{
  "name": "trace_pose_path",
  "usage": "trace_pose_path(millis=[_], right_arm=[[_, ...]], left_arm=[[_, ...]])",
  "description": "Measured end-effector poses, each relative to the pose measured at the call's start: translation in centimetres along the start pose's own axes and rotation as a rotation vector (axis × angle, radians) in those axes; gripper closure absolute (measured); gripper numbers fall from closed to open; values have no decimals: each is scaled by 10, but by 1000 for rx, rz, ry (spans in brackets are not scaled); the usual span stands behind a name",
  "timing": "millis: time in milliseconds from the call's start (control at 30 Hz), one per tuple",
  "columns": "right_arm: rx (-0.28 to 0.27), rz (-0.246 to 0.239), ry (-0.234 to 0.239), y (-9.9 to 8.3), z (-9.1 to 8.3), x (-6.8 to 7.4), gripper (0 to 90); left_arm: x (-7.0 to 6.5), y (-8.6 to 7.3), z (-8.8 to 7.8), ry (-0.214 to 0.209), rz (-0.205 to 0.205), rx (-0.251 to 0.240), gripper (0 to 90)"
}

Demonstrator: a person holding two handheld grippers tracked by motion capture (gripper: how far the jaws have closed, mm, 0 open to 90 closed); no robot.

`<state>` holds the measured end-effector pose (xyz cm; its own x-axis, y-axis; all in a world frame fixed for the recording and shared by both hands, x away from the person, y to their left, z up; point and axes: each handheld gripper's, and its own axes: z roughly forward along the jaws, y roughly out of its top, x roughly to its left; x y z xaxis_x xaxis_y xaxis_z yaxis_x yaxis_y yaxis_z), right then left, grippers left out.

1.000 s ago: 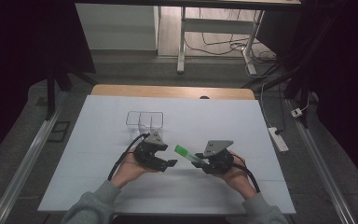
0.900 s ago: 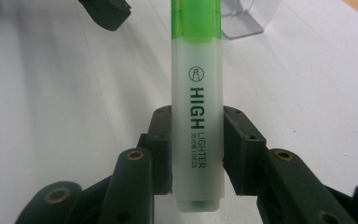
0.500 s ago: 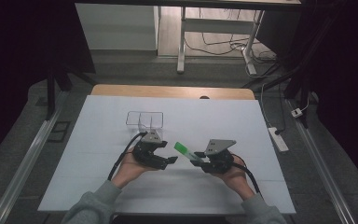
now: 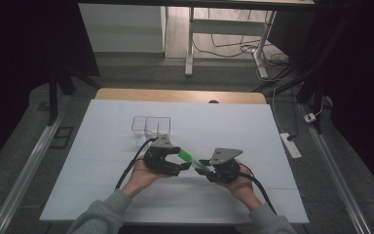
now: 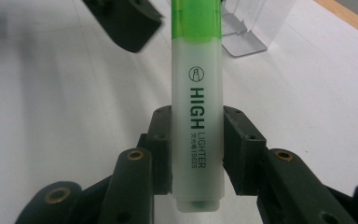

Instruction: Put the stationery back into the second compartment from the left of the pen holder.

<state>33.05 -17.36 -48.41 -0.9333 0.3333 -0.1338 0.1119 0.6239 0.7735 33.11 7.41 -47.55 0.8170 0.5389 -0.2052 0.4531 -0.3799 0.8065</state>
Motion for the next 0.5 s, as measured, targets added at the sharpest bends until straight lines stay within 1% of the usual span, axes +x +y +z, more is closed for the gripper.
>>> trace_pose_path(millis=[33,67,133,200,267,367,433,500], right_arm=[[-1,-2,5,0,1,1,650],[-2,-6,2,0,3,3,650],[0,-11,2,0,4,3,650],[-9,-9,-1,0,5,4,650],[-6,-15,-5,0,5,4,650],[5,-23,0,-1,7,5,650],[13,-34,-5,-1,9,6,650],[21,-47,-9,-1,10,7,649]], left_arm=[[1,0,0,-11,-14,-6,274],[1,1,1,-17,-17,-9,296],[0,1,2,-20,-16,-6,372],[0,0,4,-31,-25,3,445],[0,0,4,-39,-33,-3,484],[2,1,2,-67,-55,-23,578],[2,0,2,-83,-57,-17,604],[3,0,2,-114,-72,-13,630]])
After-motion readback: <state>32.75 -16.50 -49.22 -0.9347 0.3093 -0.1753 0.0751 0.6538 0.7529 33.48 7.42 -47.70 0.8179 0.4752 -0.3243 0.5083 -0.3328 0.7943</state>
